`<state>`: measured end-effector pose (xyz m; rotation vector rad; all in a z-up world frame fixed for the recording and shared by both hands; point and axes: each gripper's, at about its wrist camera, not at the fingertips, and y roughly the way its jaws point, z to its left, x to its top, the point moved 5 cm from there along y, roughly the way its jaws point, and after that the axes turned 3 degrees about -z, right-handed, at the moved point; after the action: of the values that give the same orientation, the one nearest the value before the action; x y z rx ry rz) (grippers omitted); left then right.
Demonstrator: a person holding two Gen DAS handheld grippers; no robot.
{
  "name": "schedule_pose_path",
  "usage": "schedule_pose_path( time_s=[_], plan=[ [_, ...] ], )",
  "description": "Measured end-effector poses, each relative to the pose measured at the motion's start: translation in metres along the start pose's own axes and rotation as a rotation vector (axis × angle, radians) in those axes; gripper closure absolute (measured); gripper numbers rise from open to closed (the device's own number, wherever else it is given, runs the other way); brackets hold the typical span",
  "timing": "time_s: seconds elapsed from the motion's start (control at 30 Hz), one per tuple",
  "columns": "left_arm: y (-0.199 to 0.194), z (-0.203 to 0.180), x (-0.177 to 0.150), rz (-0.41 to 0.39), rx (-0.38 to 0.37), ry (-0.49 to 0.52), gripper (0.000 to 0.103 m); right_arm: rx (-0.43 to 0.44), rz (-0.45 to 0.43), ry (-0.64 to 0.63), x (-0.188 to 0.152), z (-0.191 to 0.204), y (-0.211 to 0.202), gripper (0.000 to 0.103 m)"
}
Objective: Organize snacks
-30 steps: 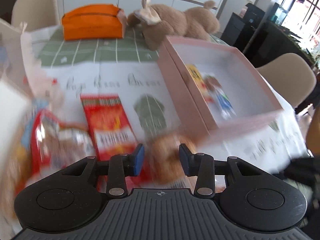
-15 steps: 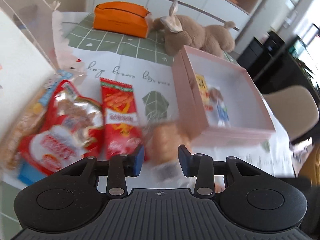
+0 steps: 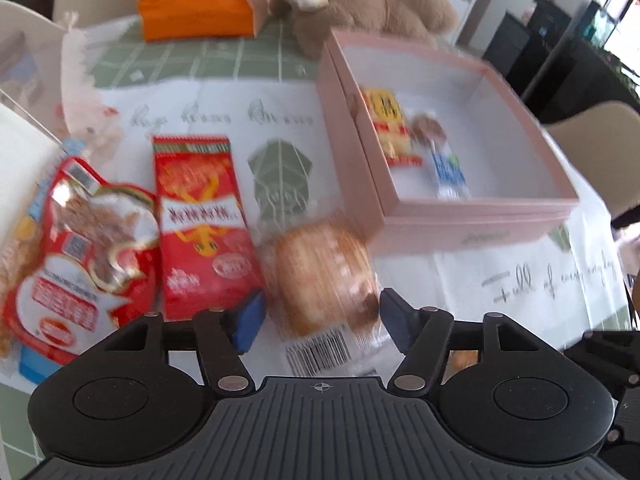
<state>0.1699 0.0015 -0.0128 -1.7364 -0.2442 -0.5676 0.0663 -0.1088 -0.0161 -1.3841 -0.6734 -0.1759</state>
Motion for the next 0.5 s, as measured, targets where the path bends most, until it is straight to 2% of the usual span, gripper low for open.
schedule_pose_path(
  time_s=[0.07, 0.13, 0.2, 0.23, 0.3, 0.43, 0.5],
  plan=[
    [0.003, -0.004, -0.002, 0.000, 0.002, 0.014, 0.032, -0.013, -0.003, -0.013, -0.001, 0.005, 0.000, 0.068],
    [-0.002, -0.002, -0.004, -0.021, 0.005, -0.013, 0.043, -0.015, -0.004, -0.011, -0.002, 0.008, -0.001, 0.066],
    [-0.009, 0.001, -0.007, -0.031, -0.021, -0.031, 0.048, -0.007, -0.004, 0.007, -0.003, 0.007, -0.003, 0.060],
    [-0.012, 0.002, -0.009, -0.026, -0.023, -0.025, 0.048, -0.001, -0.004, 0.016, -0.005, 0.006, -0.004, 0.053],
    [-0.019, 0.003, -0.018, -0.009, -0.032, -0.001, 0.048, 0.008, -0.001, 0.031, -0.008, 0.002, -0.004, 0.047],
    [-0.034, 0.008, -0.044, 0.017, -0.060, 0.023, 0.049, 0.000, 0.000, 0.064, -0.011, -0.004, -0.008, 0.045],
    [-0.041, 0.011, -0.057, 0.028, -0.072, 0.009, 0.049, 0.012, -0.026, 0.068, -0.011, -0.005, -0.016, 0.045]
  ],
)
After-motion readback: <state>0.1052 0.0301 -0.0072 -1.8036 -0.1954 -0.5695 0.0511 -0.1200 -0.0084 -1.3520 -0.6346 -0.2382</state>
